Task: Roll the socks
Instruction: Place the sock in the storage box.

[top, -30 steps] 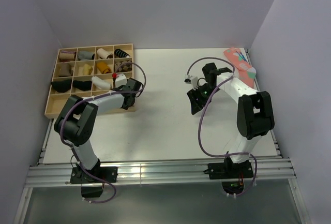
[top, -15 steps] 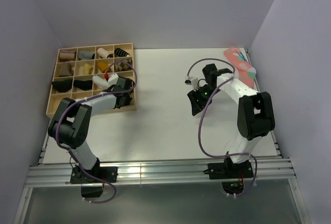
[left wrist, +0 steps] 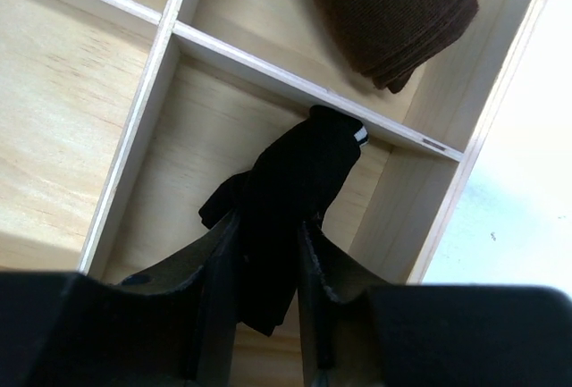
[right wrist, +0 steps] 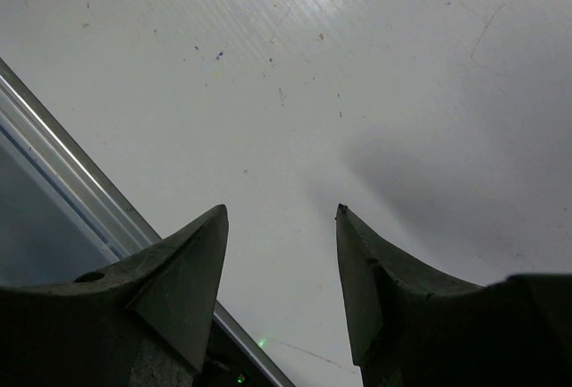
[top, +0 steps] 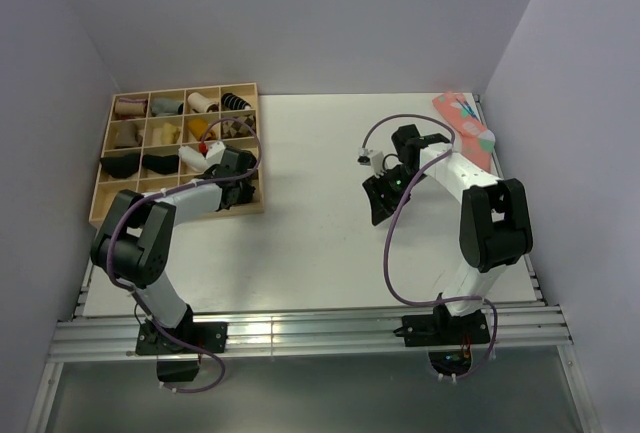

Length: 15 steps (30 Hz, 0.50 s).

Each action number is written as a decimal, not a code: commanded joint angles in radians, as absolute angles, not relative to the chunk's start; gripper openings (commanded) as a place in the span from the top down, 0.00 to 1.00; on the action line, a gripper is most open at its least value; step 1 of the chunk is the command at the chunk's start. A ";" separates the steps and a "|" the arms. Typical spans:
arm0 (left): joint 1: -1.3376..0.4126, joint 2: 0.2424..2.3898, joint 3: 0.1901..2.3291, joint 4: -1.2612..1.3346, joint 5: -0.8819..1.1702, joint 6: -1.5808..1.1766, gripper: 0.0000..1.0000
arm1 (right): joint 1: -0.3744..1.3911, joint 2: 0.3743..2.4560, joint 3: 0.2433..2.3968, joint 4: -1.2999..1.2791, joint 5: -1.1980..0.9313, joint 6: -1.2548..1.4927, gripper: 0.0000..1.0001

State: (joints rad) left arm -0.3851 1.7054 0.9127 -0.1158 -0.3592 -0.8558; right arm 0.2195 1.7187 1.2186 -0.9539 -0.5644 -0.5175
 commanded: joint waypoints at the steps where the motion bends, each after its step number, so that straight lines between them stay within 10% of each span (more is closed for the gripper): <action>1: -0.396 1.738 0.873 -0.146 -0.232 -0.881 0.66 | 0.218 1.675 1.218 -0.953 -0.563 -0.522 0.41; 15: -0.396 1.667 0.917 -0.219 -0.279 -0.828 0.53 | 0.218 1.680 1.229 -0.956 -0.563 -0.515 0.41</action>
